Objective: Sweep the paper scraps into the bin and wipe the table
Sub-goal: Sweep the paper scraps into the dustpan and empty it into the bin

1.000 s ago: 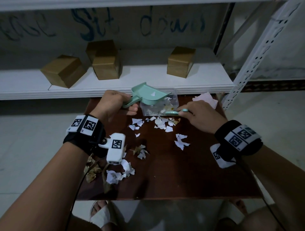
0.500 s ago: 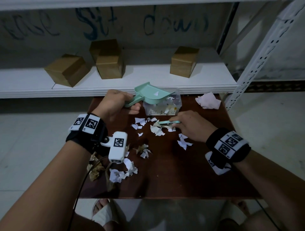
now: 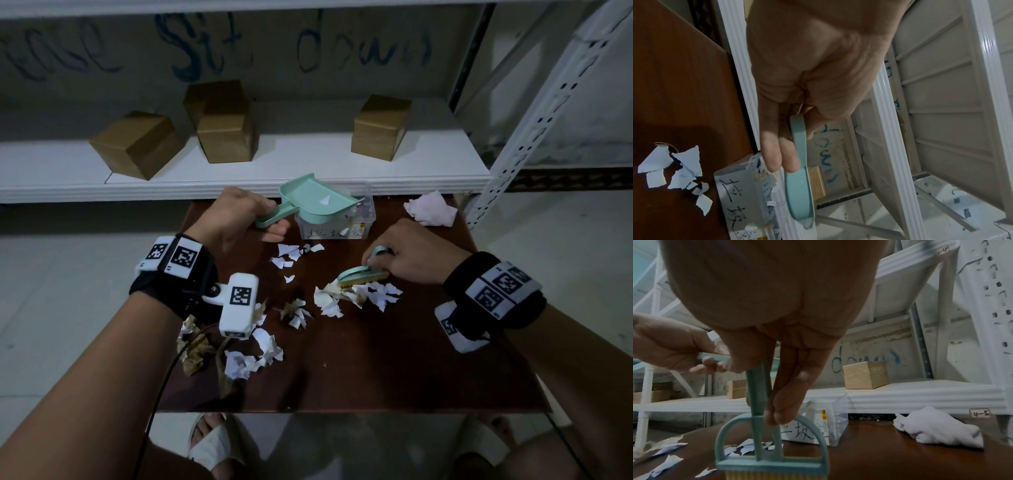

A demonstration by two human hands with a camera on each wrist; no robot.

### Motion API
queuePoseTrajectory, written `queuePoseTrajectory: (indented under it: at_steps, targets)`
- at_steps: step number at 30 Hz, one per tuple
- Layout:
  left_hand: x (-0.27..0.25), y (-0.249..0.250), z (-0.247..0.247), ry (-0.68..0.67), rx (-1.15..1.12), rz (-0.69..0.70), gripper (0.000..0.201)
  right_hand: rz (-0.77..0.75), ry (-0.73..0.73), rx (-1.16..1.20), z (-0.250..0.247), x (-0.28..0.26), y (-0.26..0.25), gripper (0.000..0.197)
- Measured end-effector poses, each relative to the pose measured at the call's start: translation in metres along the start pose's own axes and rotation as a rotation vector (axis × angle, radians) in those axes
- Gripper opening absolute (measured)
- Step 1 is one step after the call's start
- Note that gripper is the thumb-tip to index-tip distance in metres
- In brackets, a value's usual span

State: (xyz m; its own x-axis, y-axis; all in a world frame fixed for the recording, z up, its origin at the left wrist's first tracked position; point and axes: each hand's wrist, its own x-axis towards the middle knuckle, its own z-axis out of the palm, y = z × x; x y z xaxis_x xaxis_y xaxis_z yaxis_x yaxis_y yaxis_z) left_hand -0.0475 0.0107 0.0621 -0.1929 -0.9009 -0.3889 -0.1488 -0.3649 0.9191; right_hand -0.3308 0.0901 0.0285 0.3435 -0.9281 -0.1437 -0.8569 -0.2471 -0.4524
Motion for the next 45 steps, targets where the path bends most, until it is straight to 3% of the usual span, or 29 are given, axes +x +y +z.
queuePoseTrajectory:
  at_steps: [3,6,16,23,31,39,45]
  targets:
    - [0.001,-0.001,-0.001,-0.027,0.025,-0.040,0.027,-0.002,0.003,0.001,-0.006,-0.004,0.000,0.018]
    - [-0.001,0.001,-0.006,-0.093,0.090,-0.070,0.027,-0.011,0.095,-0.028,-0.013,-0.008,0.002,0.017]
    - [0.000,0.004,-0.047,-0.273,0.270,-0.137,0.033,0.158,0.275,-0.160,-0.030,-0.017,0.033,0.045]
    - [0.000,0.000,-0.056,-0.327,0.460,-0.248,0.028,0.269,0.235,-0.267,-0.025,-0.017,0.036,0.045]
    - [0.009,-0.011,-0.060,-0.246,0.998,-0.283,0.014,0.285,0.099,-0.154,-0.016,-0.013,0.019,0.025]
    - [0.010,-0.006,-0.085,-0.211,0.956,-0.317,0.017,0.238,0.105,-0.102,-0.010,-0.008,0.019,0.028]
    - [0.010,-0.007,-0.086,-0.230,1.150,-0.318,0.027,0.222,0.126,-0.108,-0.010,-0.009,0.020,0.032]
